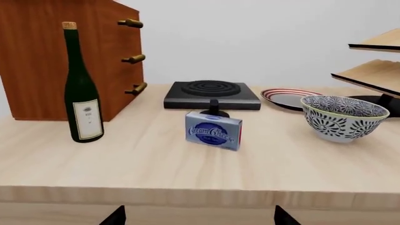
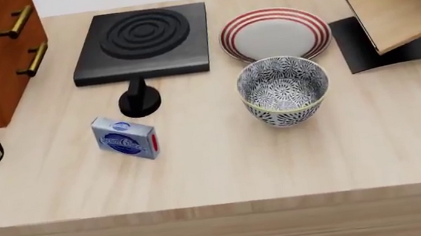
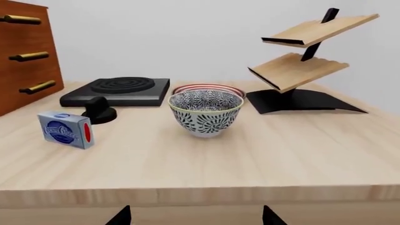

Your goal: Pick up the cream cheese and put it in the bowl.

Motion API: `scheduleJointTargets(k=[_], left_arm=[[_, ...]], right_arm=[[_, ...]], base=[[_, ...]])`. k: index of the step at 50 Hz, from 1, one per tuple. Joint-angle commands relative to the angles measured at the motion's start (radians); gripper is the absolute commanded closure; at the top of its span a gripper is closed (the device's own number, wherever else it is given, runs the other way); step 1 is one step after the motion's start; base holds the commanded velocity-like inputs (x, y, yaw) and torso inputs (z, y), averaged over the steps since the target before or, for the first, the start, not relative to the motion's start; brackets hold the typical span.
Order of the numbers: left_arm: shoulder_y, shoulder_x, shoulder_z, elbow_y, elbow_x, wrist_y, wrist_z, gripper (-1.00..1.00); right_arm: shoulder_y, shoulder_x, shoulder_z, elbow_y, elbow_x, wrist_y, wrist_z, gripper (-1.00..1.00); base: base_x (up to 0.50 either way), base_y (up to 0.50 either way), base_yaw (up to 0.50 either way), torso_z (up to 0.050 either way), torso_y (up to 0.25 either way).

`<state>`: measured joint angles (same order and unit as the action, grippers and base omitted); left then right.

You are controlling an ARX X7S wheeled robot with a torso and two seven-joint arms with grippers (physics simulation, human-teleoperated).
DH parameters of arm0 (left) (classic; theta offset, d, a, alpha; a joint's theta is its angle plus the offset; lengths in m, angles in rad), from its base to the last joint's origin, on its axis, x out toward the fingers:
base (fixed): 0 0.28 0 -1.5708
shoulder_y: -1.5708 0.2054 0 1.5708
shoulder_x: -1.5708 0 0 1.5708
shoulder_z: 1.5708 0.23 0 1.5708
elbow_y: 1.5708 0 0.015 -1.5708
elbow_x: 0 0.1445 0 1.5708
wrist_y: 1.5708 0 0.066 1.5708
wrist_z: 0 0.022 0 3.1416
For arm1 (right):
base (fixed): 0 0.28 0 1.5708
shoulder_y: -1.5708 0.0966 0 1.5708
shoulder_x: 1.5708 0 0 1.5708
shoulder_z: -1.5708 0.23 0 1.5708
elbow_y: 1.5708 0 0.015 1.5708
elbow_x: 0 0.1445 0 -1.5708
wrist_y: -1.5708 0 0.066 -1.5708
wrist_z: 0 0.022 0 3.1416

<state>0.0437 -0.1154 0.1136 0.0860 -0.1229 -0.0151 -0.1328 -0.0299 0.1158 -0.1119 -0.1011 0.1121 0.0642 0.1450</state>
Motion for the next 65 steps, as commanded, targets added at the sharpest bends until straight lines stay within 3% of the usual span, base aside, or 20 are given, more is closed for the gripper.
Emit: scheduleJointTargets(k=[1,36,65], left_arm=[[0.001,-0.011,0.016,-0.001,-0.002,0.008,-0.013,-1.0],[0.01,-0.038,0.034,0.014,-0.028,0.023,-0.045,-1.0],[0.005,-0.064,0.051,0.08,-0.031,-0.05,-0.089,-1.0]], right_arm=[[0.006,0.01,-0.011,0.008,0.013,0.002,0.011,-1.0],[0.002,0.037,-0.033,-0.005,0.043,-0.002,0.035,-1.0],[-0.015,0.064,-0.04,-0.091,0.052,0.049,0.083,-1.0]], base=[[0.14,0.0,0.0,0.0,0.0],[0.14,-0.02,0.0,0.0,0.0],[0.13,-0.06,0.0,0.0,0.0]])
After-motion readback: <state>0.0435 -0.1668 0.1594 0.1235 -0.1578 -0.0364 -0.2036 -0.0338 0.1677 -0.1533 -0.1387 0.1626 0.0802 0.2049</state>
